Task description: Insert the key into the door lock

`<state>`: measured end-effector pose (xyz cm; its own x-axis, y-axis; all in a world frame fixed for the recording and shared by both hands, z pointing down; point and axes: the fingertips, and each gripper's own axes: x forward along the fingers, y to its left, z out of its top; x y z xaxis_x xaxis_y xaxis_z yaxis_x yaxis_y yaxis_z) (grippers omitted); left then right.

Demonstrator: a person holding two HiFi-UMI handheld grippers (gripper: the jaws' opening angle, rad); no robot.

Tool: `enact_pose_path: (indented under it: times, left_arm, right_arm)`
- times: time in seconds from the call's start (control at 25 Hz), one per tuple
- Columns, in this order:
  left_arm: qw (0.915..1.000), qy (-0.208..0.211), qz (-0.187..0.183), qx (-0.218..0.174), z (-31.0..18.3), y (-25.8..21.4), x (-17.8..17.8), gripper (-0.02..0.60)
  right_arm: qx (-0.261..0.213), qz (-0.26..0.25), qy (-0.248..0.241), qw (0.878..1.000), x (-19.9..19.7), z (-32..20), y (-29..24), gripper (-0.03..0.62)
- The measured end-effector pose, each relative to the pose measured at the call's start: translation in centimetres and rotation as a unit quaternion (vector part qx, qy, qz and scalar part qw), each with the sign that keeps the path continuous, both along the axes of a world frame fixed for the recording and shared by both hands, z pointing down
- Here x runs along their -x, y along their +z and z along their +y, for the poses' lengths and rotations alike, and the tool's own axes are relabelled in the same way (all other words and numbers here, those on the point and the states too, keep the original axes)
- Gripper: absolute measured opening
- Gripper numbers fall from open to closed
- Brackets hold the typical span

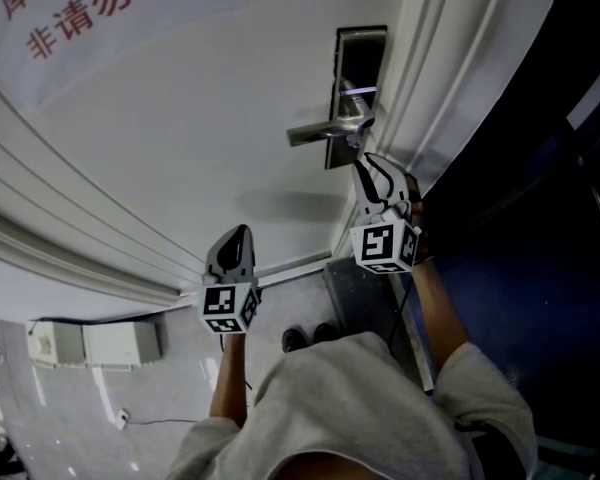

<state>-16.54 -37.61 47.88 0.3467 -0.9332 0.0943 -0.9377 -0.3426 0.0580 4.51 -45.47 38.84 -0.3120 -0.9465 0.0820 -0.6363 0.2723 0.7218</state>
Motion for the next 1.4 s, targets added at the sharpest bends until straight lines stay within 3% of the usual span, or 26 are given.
enact_pose_path:
  times: [0.16,0.28,0.36,0.44,0.64,0.92,1.16,1.4]
  left_arm:
    - [1.0,-0.001,-0.003,-0.002,0.0,-0.3,0.0,0.018]
    - [1.0,-0.005,-0.004,-0.001,0.0,-0.4,0.4,0.018]
    - [1.0,-0.007,-0.006,-0.001,0.0,-0.4,0.5,0.018]
    - [1.0,-0.007,-0.007,-0.001,0.0,-0.4,0.5,0.018]
    - [0.9999,-0.007,-0.008,-0.001,-0.1,-0.5,0.5,0.018]
    - [0.9998,-0.015,-0.007,0.008,0.6,-0.2,0.9,0.018]
    - [0.9993,-0.031,-0.006,0.02,1.4,0.8,1.9,0.018]
    - [0.9986,-0.046,0.002,0.027,2.1,1.7,3.0,0.018]
  right_arm:
    - [0.07,-0.159,-0.021,0.985,-0.3,0.7,1.1,0.046]
    - [0.113,-0.266,-0.03,0.957,-0.9,1.1,1.7,0.029]
    - [0.131,-0.317,-0.029,0.939,-1.4,1.3,2.5,0.025]
    - [0.136,-0.34,-0.027,0.93,-1.8,1.7,3.4,0.021]
    - [0.121,-0.342,-0.019,0.932,-2.3,3.0,4.4,0.02]
    - [0.108,-0.298,-0.01,0.948,-2.4,5.8,5.2,0.02]
    - [0.119,-0.316,0.01,0.941,-3.5,7.5,6.7,0.02]
    - [0.127,-0.31,0.019,0.942,-4.3,7.9,7.7,0.02]
